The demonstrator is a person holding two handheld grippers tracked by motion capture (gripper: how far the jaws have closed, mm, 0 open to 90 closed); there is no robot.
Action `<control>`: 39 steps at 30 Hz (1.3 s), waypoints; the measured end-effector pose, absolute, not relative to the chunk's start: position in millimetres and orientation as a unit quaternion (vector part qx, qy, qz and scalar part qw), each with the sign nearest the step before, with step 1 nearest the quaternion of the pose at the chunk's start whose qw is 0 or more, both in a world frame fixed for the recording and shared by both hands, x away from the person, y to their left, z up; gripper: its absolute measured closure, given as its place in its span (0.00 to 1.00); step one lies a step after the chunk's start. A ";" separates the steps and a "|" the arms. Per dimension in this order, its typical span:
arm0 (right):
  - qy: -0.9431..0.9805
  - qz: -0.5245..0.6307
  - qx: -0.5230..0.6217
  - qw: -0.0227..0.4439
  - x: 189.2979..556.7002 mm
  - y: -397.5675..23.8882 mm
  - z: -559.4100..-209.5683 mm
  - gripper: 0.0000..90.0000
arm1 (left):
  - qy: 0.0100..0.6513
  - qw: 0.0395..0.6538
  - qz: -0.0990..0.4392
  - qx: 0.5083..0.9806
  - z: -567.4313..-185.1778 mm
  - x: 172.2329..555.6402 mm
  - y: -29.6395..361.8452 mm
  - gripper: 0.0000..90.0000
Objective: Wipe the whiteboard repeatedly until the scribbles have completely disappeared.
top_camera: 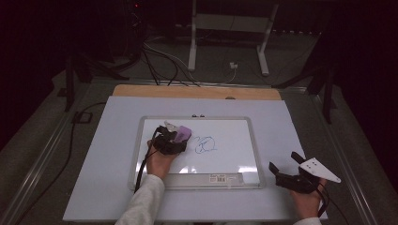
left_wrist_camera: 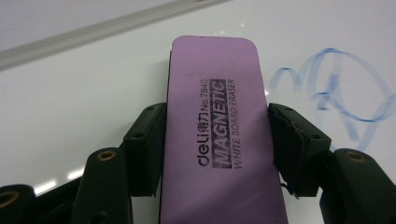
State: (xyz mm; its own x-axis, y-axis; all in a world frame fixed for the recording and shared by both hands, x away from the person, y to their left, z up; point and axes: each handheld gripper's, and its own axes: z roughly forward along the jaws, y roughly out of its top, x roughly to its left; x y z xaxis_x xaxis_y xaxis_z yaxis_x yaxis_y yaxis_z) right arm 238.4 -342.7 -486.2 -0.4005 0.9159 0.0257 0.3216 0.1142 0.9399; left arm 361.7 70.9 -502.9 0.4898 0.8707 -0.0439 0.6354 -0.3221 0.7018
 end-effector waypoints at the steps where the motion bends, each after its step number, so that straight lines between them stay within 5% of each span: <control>1: 0.681 0.486 0.454 0.305 238.5 -342.5 -486.3 0.02 | 0.464 0.341 0.171 0.800 -503.1 358.2 63.6 0.47; 10: 0.681 0.487 0.454 0.305 238.2 -343.0 -486.3 0.02 | 0.432 0.339 0.171 0.818 -502.0 349.1 41.3 0.47; 21: 0.680 0.487 0.455 0.305 238.2 -343.4 -486.2 0.02 | 0.497 0.316 0.194 0.784 -501.1 369.6 67.3 0.47; 39: 0.680 0.487 0.455 0.306 238.0 -343.7 -486.0 0.02 | 0.424 0.336 0.160 0.825 -500.9 353.6 24.3 0.47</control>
